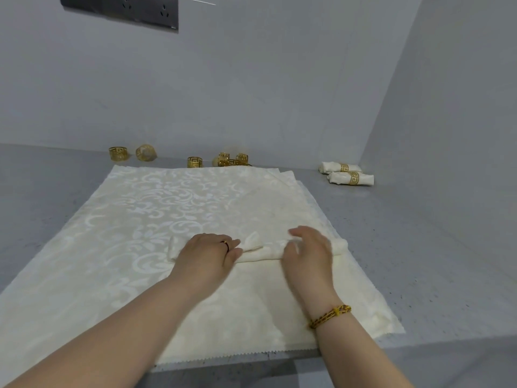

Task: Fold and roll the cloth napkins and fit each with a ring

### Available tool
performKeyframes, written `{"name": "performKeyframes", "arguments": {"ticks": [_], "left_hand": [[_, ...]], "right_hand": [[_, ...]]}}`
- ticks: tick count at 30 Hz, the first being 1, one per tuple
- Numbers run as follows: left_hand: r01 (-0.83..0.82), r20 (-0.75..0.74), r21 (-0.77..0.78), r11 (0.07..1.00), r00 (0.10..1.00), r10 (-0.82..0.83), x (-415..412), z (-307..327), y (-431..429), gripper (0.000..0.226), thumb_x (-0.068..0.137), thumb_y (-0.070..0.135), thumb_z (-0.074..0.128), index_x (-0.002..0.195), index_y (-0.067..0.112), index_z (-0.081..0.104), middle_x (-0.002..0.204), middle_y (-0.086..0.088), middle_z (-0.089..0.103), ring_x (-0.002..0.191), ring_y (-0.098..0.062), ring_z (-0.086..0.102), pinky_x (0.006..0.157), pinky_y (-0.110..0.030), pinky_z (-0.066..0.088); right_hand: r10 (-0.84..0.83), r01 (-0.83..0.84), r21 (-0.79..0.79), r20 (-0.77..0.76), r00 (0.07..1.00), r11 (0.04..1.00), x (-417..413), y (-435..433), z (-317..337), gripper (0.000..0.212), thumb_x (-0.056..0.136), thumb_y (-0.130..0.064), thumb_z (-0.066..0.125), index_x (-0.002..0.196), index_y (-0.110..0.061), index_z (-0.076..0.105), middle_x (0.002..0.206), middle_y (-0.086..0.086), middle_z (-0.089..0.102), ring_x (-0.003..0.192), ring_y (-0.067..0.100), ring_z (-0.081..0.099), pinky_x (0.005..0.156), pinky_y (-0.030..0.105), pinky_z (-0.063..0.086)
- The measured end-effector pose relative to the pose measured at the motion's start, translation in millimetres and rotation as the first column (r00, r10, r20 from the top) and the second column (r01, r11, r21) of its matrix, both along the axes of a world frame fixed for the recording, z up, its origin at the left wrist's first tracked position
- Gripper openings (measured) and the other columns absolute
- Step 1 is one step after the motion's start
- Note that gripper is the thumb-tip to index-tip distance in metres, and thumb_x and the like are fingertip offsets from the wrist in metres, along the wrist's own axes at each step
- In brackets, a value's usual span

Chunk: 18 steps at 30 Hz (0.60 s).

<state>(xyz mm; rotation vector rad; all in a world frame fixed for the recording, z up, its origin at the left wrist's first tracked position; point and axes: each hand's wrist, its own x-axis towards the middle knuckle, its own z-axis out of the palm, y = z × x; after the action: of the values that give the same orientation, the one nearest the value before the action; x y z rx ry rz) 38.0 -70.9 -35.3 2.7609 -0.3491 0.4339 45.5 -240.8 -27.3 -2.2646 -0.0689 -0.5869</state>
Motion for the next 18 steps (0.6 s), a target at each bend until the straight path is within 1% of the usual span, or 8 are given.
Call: {"name": "performKeyframes", "arguments": {"ticks": [2,4,7,10,12,14,17,18], "left_hand": [[-0.024,-0.018,-0.006,1.0,1.0,0.024,-1.1,2.0,0.6,0.102,0.057,0.054,-0.014,0.127,0.024,0.053,0.128,0.01,0.056,0.121,-0.014,0.047,0.102,-0.021,0.023],[-0.045,-0.027,0.0,0.999,0.999,0.045,-0.3,1.9,0.7,0.1,0.057,0.054,-0.014,0.128,0.026,0.052,0.128,0.012,0.055,0.121,-0.013,0.046,0.103,-0.021,0.022],[-0.053,-0.018,0.002,0.999,0.998,0.053,2.1,-0.4,0.8,0.076,0.072,0.049,0.002,0.13,0.031,0.049,0.126,0.015,0.055,0.118,-0.012,0.047,0.1,-0.022,0.024],[-0.028,-0.031,-0.003,1.0,0.999,0.027,2.4,-1.8,0.6,0.053,0.087,0.041,0.015,0.131,0.035,0.046,0.126,0.017,0.053,0.118,-0.011,0.045,0.1,-0.021,0.023],[-0.025,-0.02,-0.005,1.0,0.999,0.025,2.7,-2.4,1.6,0.043,0.095,0.037,0.021,0.129,0.035,0.048,0.125,0.018,0.053,0.118,-0.009,0.044,0.099,-0.02,0.022],[-0.025,-0.002,-0.015,1.0,1.0,0.025,3.8,-3.2,2.3,0.038,0.097,0.034,0.027,0.123,0.031,0.054,0.122,0.017,0.055,0.116,-0.009,0.046,0.098,-0.019,0.023],[-0.029,0.01,-0.038,0.999,1.0,0.03,4.2,-3.6,2.1,0.033,0.097,0.029,0.034,0.124,0.031,0.054,0.123,0.018,0.053,0.116,-0.009,0.045,0.097,-0.019,0.021],[-0.031,0.011,-0.047,0.998,0.999,0.032,3.9,-3.5,1.5,0.034,0.097,0.029,0.034,0.126,0.033,0.052,0.124,0.018,0.052,0.117,-0.009,0.044,0.097,-0.018,0.02]], "right_hand": [[-0.141,0.145,0.043,-0.089,0.986,0.988,3.1,-13.1,3.6,0.036,0.089,-0.015,0.048,0.125,-0.012,0.048,0.137,0.004,0.04,0.129,0.022,0.027,0.102,0.022,0.019],[-0.168,0.201,0.151,-0.204,0.965,0.968,3.4,-23.9,7.1,0.044,0.09,-0.015,0.048,0.132,-0.011,0.039,0.143,0.006,0.03,0.132,0.026,0.021,0.106,0.029,0.021],[-0.2,0.283,0.426,-0.231,0.952,0.859,7.8,-30.3,12.6,0.046,0.088,-0.009,0.049,0.132,-0.009,0.037,0.142,0.01,0.027,0.129,0.028,0.031,0.101,0.03,0.03],[-0.179,0.335,0.739,-0.285,0.942,0.585,12.3,-31.4,20.9,0.05,0.087,-0.007,0.05,0.134,-0.013,0.035,0.139,0.013,0.033,0.108,0.025,0.047,0.083,0.03,0.043],[-0.123,0.275,0.91,-0.248,0.961,0.31,15.6,-31.3,30.3,0.051,0.088,-0.004,0.049,0.136,-0.013,0.032,0.134,0.011,0.036,0.098,0.021,0.048,0.087,0.033,0.047],[-0.09,0.158,0.985,-0.152,0.984,0.065,13.1,-29.9,38.4,0.05,0.09,-0.002,0.048,0.136,-0.01,0.031,0.125,0.009,0.037,0.108,0.02,0.048,0.093,0.032,0.046],[0.063,0.158,0.985,-0.153,0.986,-0.073,9.7,-17.2,46.1,0.023,0.093,-0.016,0.05,0.114,-0.021,0.041,0.11,0.0,0.045,0.115,0.018,0.05,0.095,0.019,0.04],[0.143,0.159,0.987,-0.156,0.977,-0.009,11.9,-13.6,41.5,0.017,0.093,-0.022,0.05,0.106,-0.025,0.04,0.108,0.001,0.05,0.106,0.017,0.054,0.092,0.017,0.041]]}}
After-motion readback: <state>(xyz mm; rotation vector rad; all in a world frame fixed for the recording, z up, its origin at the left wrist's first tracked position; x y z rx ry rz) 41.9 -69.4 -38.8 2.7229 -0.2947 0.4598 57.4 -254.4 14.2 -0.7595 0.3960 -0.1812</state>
